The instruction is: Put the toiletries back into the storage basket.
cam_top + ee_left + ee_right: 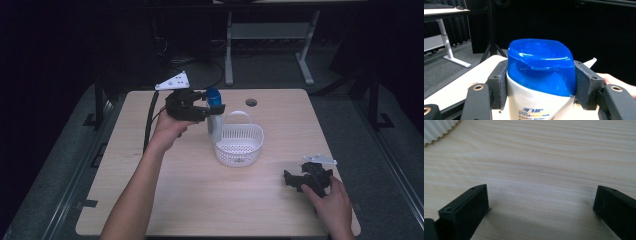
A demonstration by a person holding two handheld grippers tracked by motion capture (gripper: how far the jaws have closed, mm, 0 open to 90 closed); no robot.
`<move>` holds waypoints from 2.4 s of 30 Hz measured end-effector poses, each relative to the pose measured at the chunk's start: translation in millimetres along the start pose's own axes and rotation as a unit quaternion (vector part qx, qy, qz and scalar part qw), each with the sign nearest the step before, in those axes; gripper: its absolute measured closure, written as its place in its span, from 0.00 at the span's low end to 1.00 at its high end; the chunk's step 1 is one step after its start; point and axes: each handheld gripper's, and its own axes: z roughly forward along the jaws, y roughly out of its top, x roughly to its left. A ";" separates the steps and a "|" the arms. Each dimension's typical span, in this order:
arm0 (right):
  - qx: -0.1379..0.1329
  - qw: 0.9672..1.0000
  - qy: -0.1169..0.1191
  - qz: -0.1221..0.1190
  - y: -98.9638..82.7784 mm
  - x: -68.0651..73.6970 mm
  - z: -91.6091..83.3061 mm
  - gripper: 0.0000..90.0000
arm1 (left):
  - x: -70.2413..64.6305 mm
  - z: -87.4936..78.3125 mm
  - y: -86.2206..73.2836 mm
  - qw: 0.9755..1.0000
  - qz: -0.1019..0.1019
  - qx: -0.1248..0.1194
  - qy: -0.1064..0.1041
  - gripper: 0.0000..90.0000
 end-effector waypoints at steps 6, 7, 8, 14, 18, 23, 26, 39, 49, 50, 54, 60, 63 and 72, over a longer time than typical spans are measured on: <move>0.000 1.000 0.000 0.000 0.0 0.1 0.0 0.00 | -0.2 9.3 -2.5 1.000 0.005 0.001 -0.002 0.42; 0.000 1.000 0.000 0.000 0.0 0.0 0.0 0.00 | -0.1 10.9 -3.0 1.000 0.005 0.001 -0.003 0.42; 0.000 1.000 0.000 0.000 0.0 0.0 0.0 0.00 | 0.2 12.4 -3.6 1.000 0.006 0.002 -0.003 0.42; 0.000 1.000 0.000 0.000 0.0 0.0 0.0 0.00 | 0.2 20.3 -7.4 1.000 0.009 0.005 -0.005 0.42; 0.000 1.000 0.000 0.000 0.0 0.0 0.0 0.00 | 0.3 24.0 -9.4 1.000 0.012 0.006 -0.005 0.42; 0.000 1.000 0.000 0.000 0.0 0.0 0.0 0.00 | 1.4 26.4 -16.7 1.000 0.013 0.003 0.001 0.42; 0.000 1.000 0.000 0.000 0.0 0.0 0.0 0.00 | 2.2 28.3 -21.8 1.000 0.016 0.004 0.002 0.42; 0.000 1.000 -0.001 -0.001 -0.1 -0.1 0.1 0.00 | 6.9 35.7 -41.7 1.000 0.016 0.016 0.003 0.41; 0.000 1.000 0.000 0.001 0.0 0.1 0.0 0.00 | 9.4 40.1 -58.0 1.000 0.013 0.022 0.005 0.41; 0.000 1.000 -0.001 0.000 0.0 0.1 0.1 0.00 | 9.5 40.5 -59.0 1.000 0.013 0.024 0.004 0.41; 0.000 1.000 -0.001 0.000 0.0 -0.1 0.2 0.00 | 9.5 42.0 -63.1 1.000 0.016 0.025 0.007 0.41; 0.000 1.000 0.000 0.000 0.0 0.0 0.1 0.00 | 11.3 42.6 -69.7 1.000 0.013 0.026 0.008 0.41; 0.000 1.000 0.000 0.000 0.0 0.0 0.2 0.00 | 11.3 44.1 -73.4 0.999 0.013 0.029 0.007 0.41; 0.000 1.000 0.000 0.000 0.0 0.0 0.1 0.00 | 9.3 50.0 -81.9 0.999 0.015 0.040 0.008 0.41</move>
